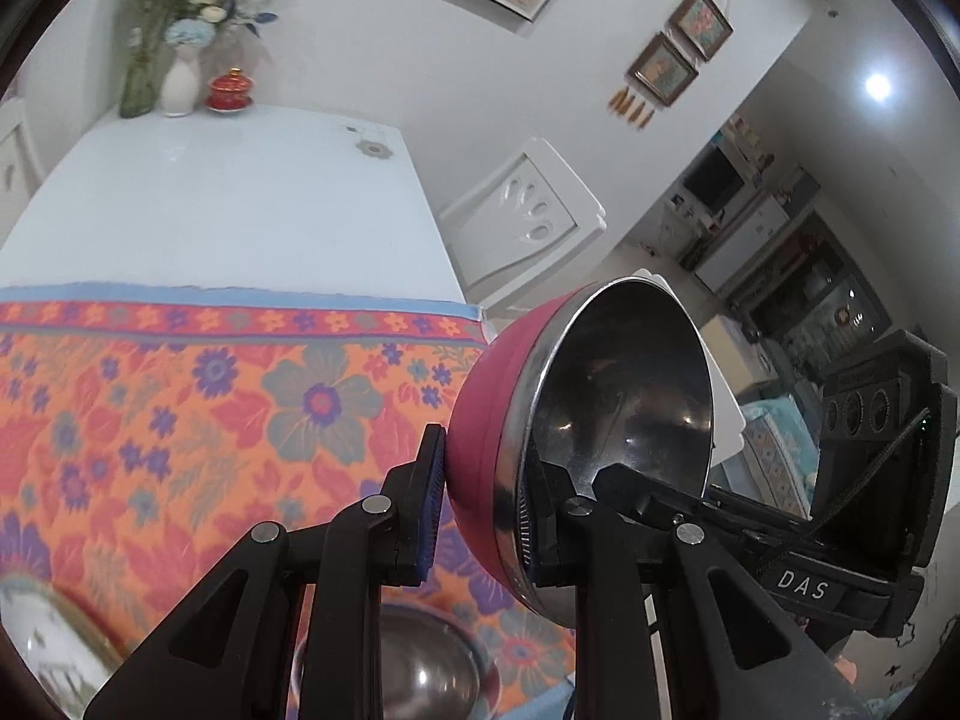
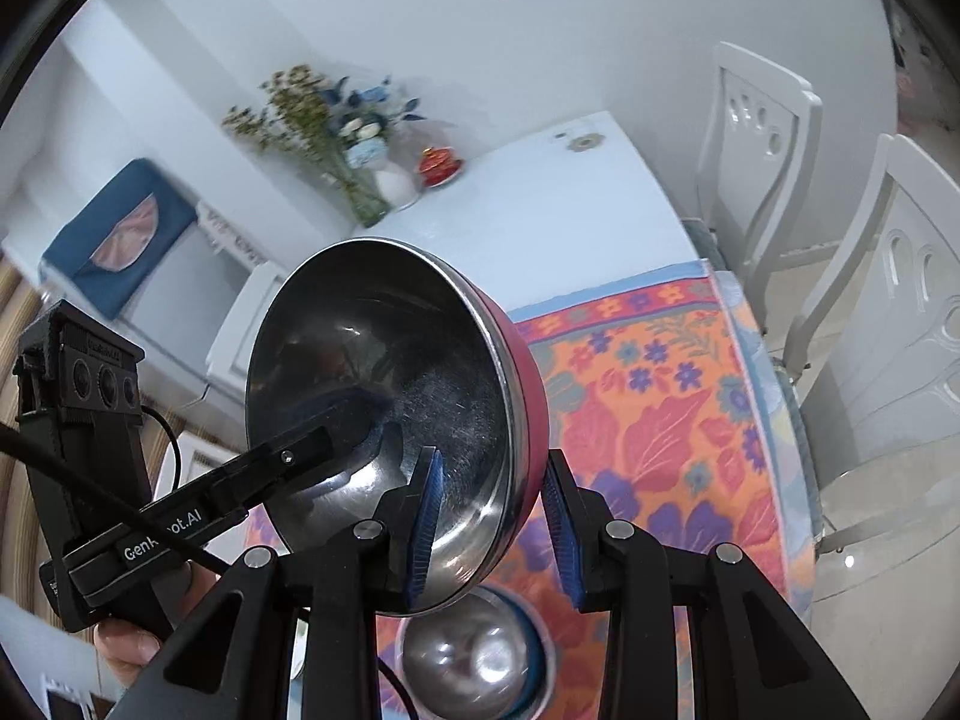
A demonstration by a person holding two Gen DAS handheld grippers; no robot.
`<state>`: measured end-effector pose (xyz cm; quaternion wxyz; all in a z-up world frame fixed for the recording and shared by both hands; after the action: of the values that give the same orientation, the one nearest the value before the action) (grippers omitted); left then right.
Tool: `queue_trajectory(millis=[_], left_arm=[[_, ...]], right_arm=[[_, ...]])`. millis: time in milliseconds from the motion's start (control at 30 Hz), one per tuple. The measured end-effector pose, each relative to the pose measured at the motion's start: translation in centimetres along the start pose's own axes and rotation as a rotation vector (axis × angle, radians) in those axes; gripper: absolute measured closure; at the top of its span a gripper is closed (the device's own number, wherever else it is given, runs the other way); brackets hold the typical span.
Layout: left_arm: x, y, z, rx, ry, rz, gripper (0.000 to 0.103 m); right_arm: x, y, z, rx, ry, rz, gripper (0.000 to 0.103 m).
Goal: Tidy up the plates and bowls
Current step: 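Carry the red steel bowl with both grippers and lower it into the blue bowl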
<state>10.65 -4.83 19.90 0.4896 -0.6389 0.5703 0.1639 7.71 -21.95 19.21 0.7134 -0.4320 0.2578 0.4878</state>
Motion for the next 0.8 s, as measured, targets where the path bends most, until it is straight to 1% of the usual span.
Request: queue_trajectory(millis=[100, 167, 333, 467, 600, 700, 800], left_arm=[[-1.4, 2.4, 0.5, -0.011, -0.019, -0.004, 0.085], [-1.6, 4.3, 1.2, -0.029, -0.037, 0.011, 0.085], [-0.2, 9.1, 3.4, -0.128, -0.028, 0.085, 0.085], [0.9, 12.0, 5.1, -0.196, -0.025, 0.137, 0.085], [1.7, 13.6, 5.5, -0.216, -0.036, 0.157, 0.085], [2.3, 14.2, 5.5, -0.204, -0.061, 0.168, 0.085], [3.0, 14.7, 5.7, -0.207, -0.057, 0.185, 0.085]], right_arm=[[0.0, 1.6, 1.2, -0.020, -0.021, 0.021, 0.069], [0.6, 3.0, 1.8, -0.033, -0.027, 0.051, 0.069], [2.8, 6.1, 2.0, -0.041, -0.018, 0.148, 0.069], [5.1, 8.5, 1.3, -0.024, -0.016, 0.245, 0.069], [7.0, 10.4, 0.5, -0.012, 0.013, 0.317, 0.069], [7.8, 10.9, -0.2, 0.008, 0.010, 0.341, 0.069], [8.1, 11.3, -0.9, 0.028, 0.012, 0.353, 0.069]])
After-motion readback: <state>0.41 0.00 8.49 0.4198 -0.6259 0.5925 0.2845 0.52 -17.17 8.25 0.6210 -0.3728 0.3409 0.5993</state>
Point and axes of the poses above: each gripper's, at about its wrist camera, not at the fingertips, and x roughly the way its jaws point, z to its left, y to its underside, the point moved 4 cm from there along x, roughly the way its jaws point, and after that the axes turned 11 degrees about z, right-handed, at the moved point
